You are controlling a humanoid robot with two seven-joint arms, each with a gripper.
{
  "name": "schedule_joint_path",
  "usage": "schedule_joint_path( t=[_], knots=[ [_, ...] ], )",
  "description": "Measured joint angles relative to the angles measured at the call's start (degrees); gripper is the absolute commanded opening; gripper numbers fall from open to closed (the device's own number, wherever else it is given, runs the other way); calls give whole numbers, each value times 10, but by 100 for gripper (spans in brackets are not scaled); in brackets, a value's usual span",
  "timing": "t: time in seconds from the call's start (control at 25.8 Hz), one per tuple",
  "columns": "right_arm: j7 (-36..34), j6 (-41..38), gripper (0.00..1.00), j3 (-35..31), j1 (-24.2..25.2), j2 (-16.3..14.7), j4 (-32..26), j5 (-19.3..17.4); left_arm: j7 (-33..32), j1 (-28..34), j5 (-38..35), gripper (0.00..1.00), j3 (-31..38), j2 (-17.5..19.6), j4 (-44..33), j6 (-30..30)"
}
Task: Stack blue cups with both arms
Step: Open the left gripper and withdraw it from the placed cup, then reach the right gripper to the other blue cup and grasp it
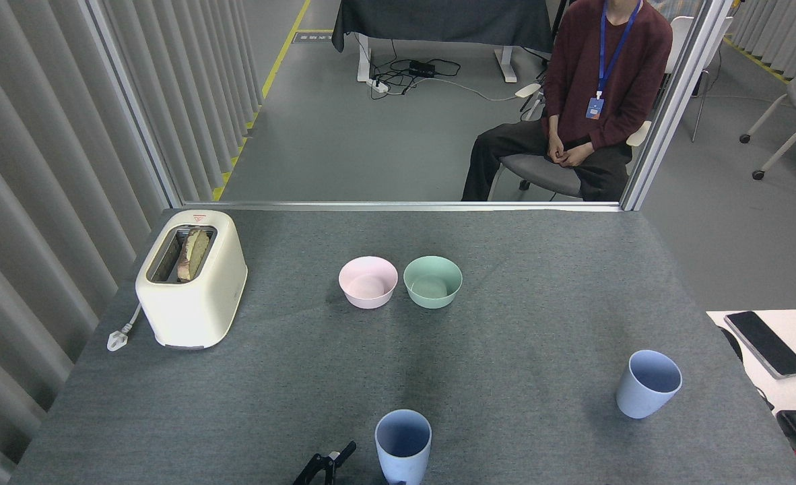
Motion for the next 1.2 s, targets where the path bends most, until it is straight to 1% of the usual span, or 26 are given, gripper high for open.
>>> schedule_joint_path(
  t=[0.23,0.39,0.47,0.54,0.66,0.78,0.89,1.05,1.12,1.2],
  knots=[
    [6,-1,100,1,-3,1,0,7,9,33,1,100,15,38,-32,-11],
    [7,-1,100,1,-3,2,0,10,14,49,2,100,48,52,-36,-15],
    [7,-1,100,1,-3,2,0,11,14,50,8,99,84,54,-35,-16],
    [7,-1,100,0,-4,2,0,12,12,49,26,99,139,55,-29,-14],
    [7,2,100,0,-5,1,1,12,-13,40,64,99,227,53,-13,-7],
    [7,4,100,0,-5,-2,1,13,-39,36,92,99,292,53,-2,1],
    [7,6,100,0,-5,-3,1,13,-64,49,104,99,331,54,-4,7],
    [7,20,100,-8,-5,-3,9,10,-90,87,115,99,359,54,-19,10],
    [8,29,100,-26,-10,-12,30,2,-94,96,118,99,367,53,-29,10],
    [10,34,100,-50,-30,-32,57,-6,-96,99,120,99,372,53,-36,11]
  ],
)
